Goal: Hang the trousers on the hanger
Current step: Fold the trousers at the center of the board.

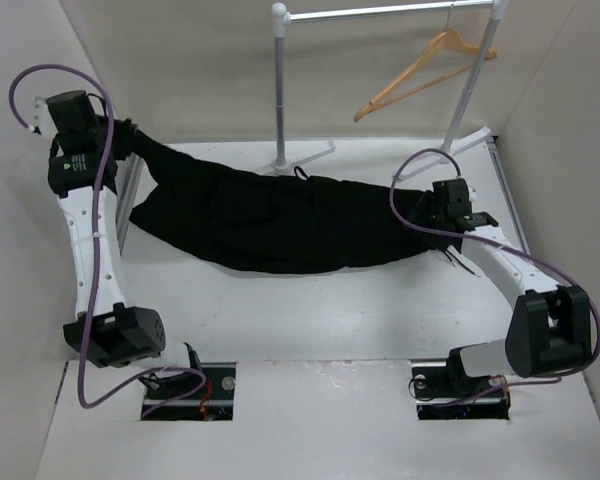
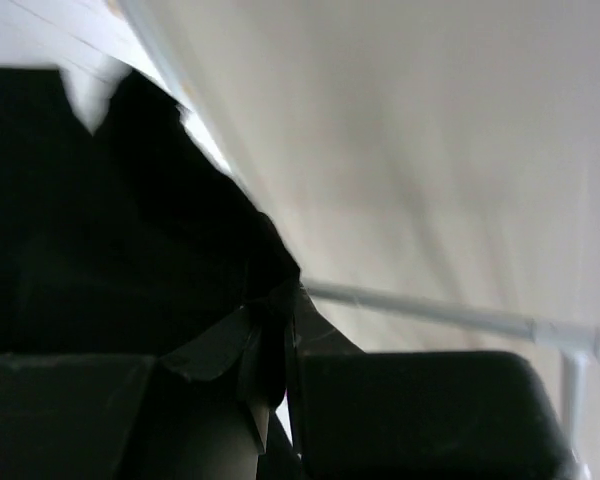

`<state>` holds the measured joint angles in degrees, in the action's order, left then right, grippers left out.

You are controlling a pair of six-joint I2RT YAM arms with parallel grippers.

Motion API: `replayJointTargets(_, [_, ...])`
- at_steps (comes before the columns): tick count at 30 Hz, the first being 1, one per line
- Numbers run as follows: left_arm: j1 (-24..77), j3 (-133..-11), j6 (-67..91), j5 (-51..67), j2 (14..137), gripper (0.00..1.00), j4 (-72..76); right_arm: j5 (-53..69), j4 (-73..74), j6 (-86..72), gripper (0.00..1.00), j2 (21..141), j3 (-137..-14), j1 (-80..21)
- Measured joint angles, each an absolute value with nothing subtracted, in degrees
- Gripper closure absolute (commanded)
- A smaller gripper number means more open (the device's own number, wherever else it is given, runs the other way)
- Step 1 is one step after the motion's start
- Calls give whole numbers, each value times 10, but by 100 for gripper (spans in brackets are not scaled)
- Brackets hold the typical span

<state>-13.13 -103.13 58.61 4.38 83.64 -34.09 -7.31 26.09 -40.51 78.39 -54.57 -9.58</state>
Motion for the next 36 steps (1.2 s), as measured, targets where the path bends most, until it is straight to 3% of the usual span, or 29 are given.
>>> replayJointTargets(7, [-176,-1035,582,-24,929,94,-370,-86,266,-396,24,812,-570,-72])
replayJointTargets(14, [-168,-1268,549,-109,1242,90,-392,-112,266,-377,23,846,-611,-60])
replayJointTargets(18, [-161,-1416,528,-137,1404,67,-406,-121,272,-374,22,856,-615,-60])
replayJointTargets(23, [-159,-1360,509,-142,1428,42,-414,-133,288,-373,24,852,-615,-60])
replayJointTargets(25, [-163,-1300,500,-144,1403,39,-401,-133,294,-373,31,842,-614,-60])
replayJointTargets(26, [-165,-1259,496,-146,1382,38,-394,-133,295,-373,46,832,-612,-60])
replayJointTargets(27, [-168,-1211,491,-149,1353,38,-382,-131,295,-372,70,820,-609,-60])
replayJointTargets(28, [-171,-1161,486,-152,1320,37,-372,-127,295,-371,83,807,-605,-59])
replayJointTargets(30, [-175,-1060,478,-155,1242,36,-349,-117,293,-378,90,776,-592,-52])
replayJointTargets(32, [-179,-957,474,-156,1150,34,-323,-102,291,-389,87,744,-571,-37])
replayJointTargets(33, [-180,-913,472,-154,1106,33,-310,-95,289,-394,81,730,-560,-31])
replayJointTargets(36, [-180,-812,471,-131,1013,31,-266,-71,281,-408,47,696,-515,-10])
